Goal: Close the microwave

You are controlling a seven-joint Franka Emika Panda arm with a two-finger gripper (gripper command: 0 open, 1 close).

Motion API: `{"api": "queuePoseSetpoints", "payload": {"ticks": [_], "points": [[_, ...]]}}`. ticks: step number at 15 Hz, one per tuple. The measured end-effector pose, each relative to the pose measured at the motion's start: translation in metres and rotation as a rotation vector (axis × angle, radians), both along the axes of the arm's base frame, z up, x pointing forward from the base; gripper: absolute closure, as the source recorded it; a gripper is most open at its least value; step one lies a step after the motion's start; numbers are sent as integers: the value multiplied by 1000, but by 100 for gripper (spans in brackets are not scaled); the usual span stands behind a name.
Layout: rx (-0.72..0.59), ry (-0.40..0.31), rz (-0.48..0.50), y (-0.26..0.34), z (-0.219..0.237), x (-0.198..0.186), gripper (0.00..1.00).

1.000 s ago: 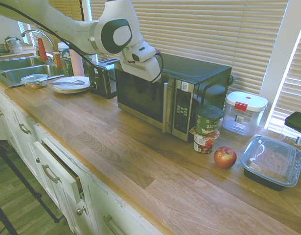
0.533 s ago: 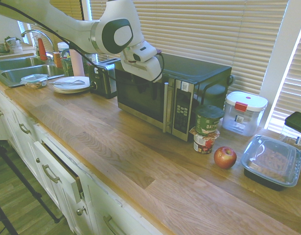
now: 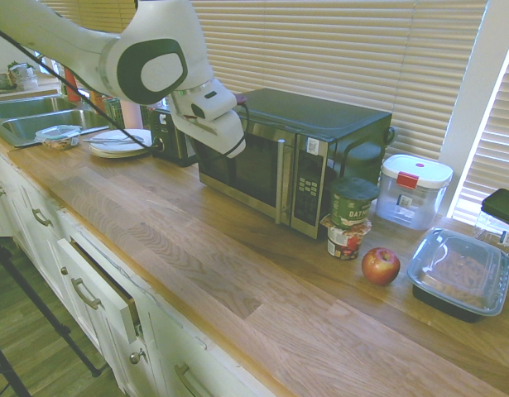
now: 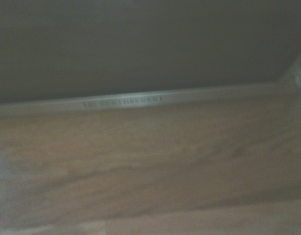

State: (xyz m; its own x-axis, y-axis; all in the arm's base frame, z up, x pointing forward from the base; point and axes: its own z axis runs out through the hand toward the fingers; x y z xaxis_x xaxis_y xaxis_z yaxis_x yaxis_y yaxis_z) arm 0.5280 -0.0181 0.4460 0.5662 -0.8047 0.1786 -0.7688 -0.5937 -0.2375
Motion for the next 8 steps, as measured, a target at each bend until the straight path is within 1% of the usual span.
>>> {"api": "queuePoseSetpoints", "payload": {"ticks": [3,5,8], "points": [[13,31,10,-13,-16,-50,0],[20,47,19,-18,-27,-68,0],[30,76,39,-20,-39,-86,0]]}}
